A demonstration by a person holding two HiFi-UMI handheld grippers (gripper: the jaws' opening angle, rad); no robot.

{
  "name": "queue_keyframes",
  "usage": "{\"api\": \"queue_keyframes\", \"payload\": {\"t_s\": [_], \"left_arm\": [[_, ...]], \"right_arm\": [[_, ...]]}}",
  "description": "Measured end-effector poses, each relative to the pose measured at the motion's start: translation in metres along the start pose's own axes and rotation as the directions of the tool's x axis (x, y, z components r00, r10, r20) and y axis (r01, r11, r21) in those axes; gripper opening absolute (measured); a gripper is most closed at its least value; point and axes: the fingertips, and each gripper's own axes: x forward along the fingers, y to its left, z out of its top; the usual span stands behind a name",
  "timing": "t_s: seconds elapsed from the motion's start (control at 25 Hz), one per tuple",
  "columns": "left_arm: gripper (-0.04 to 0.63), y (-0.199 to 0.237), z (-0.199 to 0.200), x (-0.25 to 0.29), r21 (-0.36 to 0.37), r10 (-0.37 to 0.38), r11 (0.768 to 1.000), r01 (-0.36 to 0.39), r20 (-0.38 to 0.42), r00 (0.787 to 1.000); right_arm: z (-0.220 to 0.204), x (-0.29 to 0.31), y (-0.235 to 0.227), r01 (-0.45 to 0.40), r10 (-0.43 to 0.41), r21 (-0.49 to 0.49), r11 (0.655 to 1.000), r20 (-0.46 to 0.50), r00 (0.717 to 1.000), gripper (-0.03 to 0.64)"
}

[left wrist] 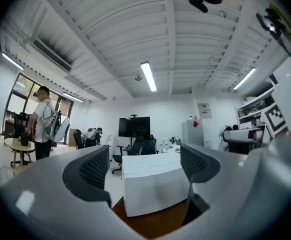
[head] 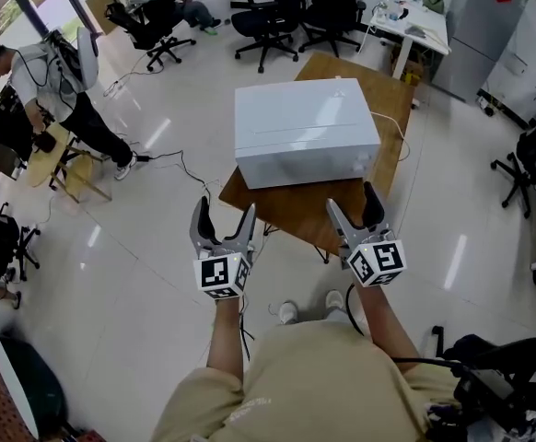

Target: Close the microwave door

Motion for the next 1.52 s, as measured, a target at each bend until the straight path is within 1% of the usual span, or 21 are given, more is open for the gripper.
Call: {"api": "queue_keyframes", "payload": {"t_s": [0.12, 0.24, 0.36, 0.52, 0.64, 0.8, 0.92, 1.04, 1.2, 1.32, 1.44, 1.52], "left_arm": [[0.426, 0.006, 0.008, -0.011, 0.015, -0.004, 1.000, 0.005, -0.020, 1.000], [0.426, 0.012, 0.028, -0.020, -0.003, -0.018, 1.000, 0.018, -0.010, 1.000], [0.426, 0.004, 0.048, -0.032, -0.006, -0.047, 0.999, 0.047, 0.017, 0.999], [0.425, -0.009, 0.055, -0.045, -0.015, -0.079, 0.997, 0.080, 0.020, 0.997], [0.423, -0.035, 0.053, -0.066, -0.004, -0.089, 0.996, 0.089, 0.012, 0.996], [0.402, -0.073, 0.051, -0.107, 0.011, -0.083, 0.996, 0.083, 0.003, 0.997], [0.388, -0.125, 0.063, -0.117, 0.036, -0.048, 0.998, 0.048, -0.009, 0.999], [0.388, -0.173, 0.064, -0.143, 0.015, -0.004, 1.000, 0.005, -0.023, 1.000], [0.388, -0.230, 0.057, -0.175, -0.003, -0.015, 1.000, 0.015, -0.053, 0.998], [0.388, -0.254, 0.064, -0.198, 0.012, -0.019, 1.000, 0.020, -0.069, 0.997], [0.388, -0.264, 0.081, -0.221, 0.027, -0.007, 1.000, 0.009, -0.059, 0.998], [0.388, -0.264, 0.092, -0.236, 0.027, 0.003, 1.000, -0.001, -0.050, 0.999]], "right_arm": [[0.001, -0.003, 0.017, 0.018, -0.018, -0.014, 1.000, -0.010, 1.000, 0.388], [0.008, -0.002, 0.041, 0.039, -0.039, -0.011, 0.999, -0.012, 0.999, 0.388], [0.027, -0.010, 0.065, 0.051, -0.052, -0.075, 0.996, -0.003, 0.999, 0.390], [0.042, -0.029, 0.080, 0.066, -0.065, -0.127, 0.990, 0.012, 0.998, 0.390], [0.049, -0.061, 0.076, 0.074, -0.071, -0.135, 0.988, 0.026, 0.997, 0.390], [0.064, -0.116, 0.075, 0.084, -0.077, -0.147, 0.986, 0.052, 0.996, 0.390], [0.088, -0.152, 0.047, 0.081, -0.075, -0.117, 0.990, 0.051, 0.996, 0.390], [0.101, -0.193, 0.036, 0.059, -0.056, -0.098, 0.993, 0.037, 0.998, 0.390], [0.105, -0.244, 0.028, 0.041, -0.039, -0.076, 0.996, 0.018, 0.999, 0.390], [0.100, -0.273, 0.034, 0.022, -0.023, -0.048, 0.999, -0.020, 1.000, 0.390], [0.109, -0.294, 0.050, 0.000, -0.002, -0.065, 0.998, -0.031, 1.000, 0.390], [0.119, -0.303, 0.064, -0.012, 0.010, -0.101, 0.995, -0.020, 1.000, 0.390]]}}
